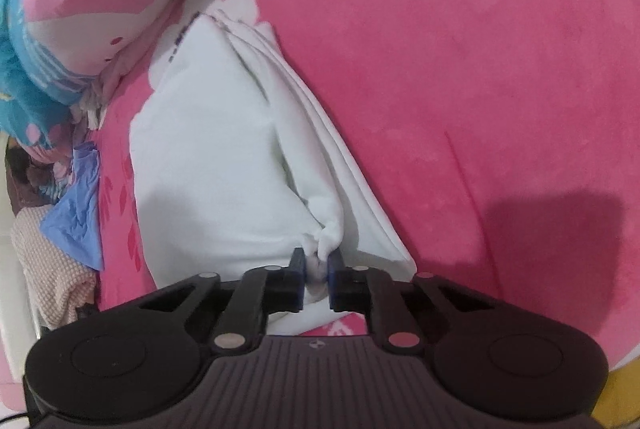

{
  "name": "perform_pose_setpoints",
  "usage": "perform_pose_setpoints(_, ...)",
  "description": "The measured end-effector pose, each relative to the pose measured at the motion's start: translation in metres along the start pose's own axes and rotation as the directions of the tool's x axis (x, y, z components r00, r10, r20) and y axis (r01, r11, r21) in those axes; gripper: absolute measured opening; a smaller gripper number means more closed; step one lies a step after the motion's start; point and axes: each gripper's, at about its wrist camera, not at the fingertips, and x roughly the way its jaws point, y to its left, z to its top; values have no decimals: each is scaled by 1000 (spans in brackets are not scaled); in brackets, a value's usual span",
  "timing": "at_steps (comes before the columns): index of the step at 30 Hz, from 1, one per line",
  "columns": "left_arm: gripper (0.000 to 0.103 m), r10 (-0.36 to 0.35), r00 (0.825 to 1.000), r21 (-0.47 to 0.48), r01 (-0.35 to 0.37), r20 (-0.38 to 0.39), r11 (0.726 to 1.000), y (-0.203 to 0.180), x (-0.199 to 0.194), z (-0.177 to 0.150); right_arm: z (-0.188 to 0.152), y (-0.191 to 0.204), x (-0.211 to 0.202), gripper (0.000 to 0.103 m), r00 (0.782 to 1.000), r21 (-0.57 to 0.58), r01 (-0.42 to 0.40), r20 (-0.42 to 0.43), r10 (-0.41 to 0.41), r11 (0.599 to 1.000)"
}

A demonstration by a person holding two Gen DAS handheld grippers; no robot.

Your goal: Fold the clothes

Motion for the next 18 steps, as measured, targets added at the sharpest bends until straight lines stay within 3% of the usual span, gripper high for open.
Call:
perform_pose_setpoints(5,50,-5,1000,-9,5,-11,1000,3,-2,-2,-8,5,-16,7,999,-14,22,32,-22,1000)
perform_pose_setpoints(18,50,-21,999,-14,20,-31,1000,14,-1,-1,-7,0,-4,7,995,-61,93,-17,-94,994)
